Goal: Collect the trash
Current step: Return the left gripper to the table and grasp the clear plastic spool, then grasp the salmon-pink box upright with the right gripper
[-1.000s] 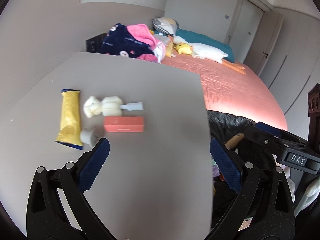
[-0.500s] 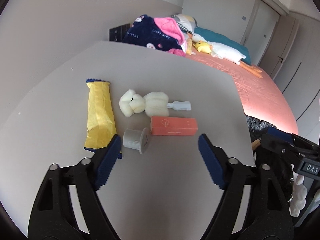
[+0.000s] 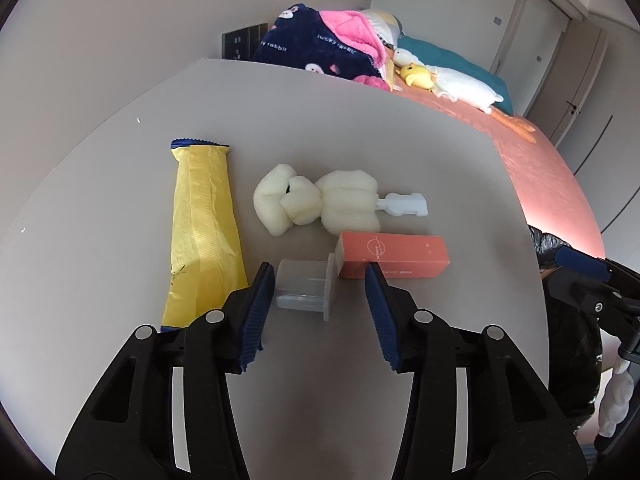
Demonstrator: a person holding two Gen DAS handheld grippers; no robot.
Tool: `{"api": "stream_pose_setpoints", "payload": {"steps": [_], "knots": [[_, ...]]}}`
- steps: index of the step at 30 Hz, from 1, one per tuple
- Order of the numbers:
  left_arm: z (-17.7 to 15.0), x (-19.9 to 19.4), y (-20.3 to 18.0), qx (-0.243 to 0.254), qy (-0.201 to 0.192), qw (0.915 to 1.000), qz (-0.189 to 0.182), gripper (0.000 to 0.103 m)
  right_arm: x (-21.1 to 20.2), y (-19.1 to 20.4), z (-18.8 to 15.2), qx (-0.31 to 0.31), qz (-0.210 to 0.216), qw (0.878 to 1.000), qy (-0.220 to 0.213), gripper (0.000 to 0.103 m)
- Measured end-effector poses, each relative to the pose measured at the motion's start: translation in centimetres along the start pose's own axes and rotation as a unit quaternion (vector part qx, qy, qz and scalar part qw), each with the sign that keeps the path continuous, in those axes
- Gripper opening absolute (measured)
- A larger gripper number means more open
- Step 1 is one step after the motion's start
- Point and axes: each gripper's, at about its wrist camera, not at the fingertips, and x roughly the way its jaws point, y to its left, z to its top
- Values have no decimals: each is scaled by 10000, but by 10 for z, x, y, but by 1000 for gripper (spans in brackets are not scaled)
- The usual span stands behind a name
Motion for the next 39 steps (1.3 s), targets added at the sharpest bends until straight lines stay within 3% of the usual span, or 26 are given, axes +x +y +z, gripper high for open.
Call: {"api": "stream_pose_setpoints", "payload": {"steps": [3, 5, 15, 24, 27, 32, 39], "knots": [[1, -1, 6, -146, -29, 9999, 0, 30, 6, 10, 3, -167, 16, 9998, 56, 64], [1, -4, 12, -252, -60, 9997, -30, 27, 10, 17, 5, -278, 23, 9996, 106, 64], [9, -38, 27, -388, -488, 9980, 43, 27, 44, 52, 15, -714, 142, 9965, 413, 64], [11, -45, 46, -666, -487, 9965, 105, 27, 73, 74, 20, -904, 116, 9942, 571, 63], [11, -44, 48, -672, -464, 9966, 96, 27, 79, 79, 21, -1063, 44, 9927, 559, 57], [10, -42, 47, -669, -437, 9968, 62, 27, 76, 82, 18, -1160, 215, 9910, 639, 25], [13, -41, 44, -619, -456, 9970, 17, 27, 62, 83, 9, -1014, 426, 9920, 616, 25]]}}
